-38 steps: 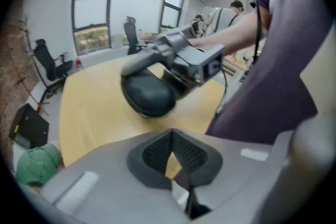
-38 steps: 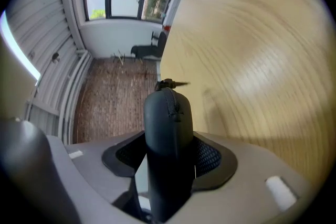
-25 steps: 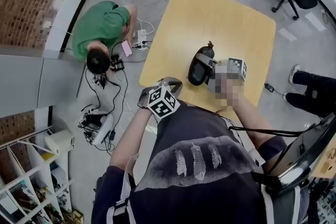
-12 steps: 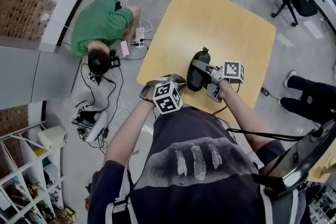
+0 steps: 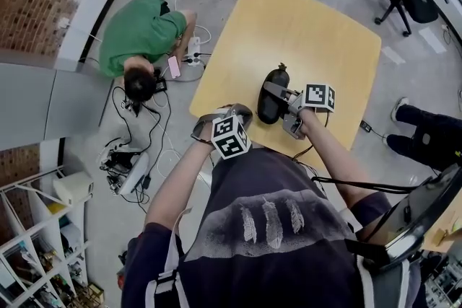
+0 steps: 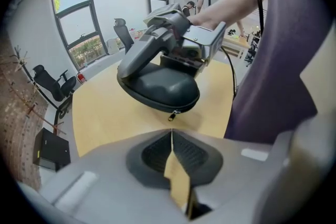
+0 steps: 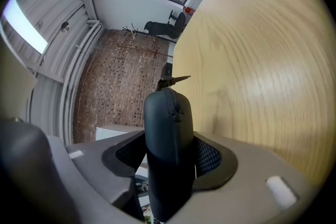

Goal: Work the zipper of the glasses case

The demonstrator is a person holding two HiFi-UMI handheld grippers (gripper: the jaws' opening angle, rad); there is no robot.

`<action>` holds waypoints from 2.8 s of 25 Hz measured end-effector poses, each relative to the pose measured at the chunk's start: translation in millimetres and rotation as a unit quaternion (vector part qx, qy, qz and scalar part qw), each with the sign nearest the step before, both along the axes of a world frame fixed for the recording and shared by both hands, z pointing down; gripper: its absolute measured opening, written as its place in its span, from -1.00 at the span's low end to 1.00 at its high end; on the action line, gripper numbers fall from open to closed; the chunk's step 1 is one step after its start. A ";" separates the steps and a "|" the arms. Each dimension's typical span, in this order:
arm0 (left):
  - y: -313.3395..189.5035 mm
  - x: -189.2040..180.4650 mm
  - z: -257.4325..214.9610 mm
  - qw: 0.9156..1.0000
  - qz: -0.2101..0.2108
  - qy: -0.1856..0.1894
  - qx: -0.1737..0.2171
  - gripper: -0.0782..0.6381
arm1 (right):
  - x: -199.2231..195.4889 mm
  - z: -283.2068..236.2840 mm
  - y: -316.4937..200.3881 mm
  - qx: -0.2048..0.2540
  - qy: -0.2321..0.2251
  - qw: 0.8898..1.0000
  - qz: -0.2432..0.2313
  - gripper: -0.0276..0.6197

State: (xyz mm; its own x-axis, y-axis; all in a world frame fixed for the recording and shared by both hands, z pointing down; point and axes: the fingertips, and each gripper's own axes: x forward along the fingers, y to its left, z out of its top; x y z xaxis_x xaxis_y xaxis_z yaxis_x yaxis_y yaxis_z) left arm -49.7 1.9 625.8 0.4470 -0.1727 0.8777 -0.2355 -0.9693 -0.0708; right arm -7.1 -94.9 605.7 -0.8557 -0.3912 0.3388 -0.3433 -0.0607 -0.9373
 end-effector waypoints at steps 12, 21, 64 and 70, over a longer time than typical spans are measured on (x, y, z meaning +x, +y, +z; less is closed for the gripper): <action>11.0 16.6 -8.7 0.996 0.066 0.034 -0.053 -0.66 | -17.9 -4.9 14.6 0.022 0.007 0.995 -0.097 -0.10; 17.9 7.5 0.9 0.996 0.083 -0.007 -0.026 -0.78 | -10.5 5.5 11.2 0.010 0.026 0.997 -0.072 -0.10; -23.7 -23.8 26.5 0.982 -0.175 0.024 -0.068 -0.34 | 11.5 31.8 -8.7 0.026 0.081 0.996 -0.016 0.59; -37.3 -39.4 14.6 0.973 -0.223 0.040 -0.046 -0.34 | 30.2 22.0 -8.6 0.057 0.094 0.994 -0.009 0.59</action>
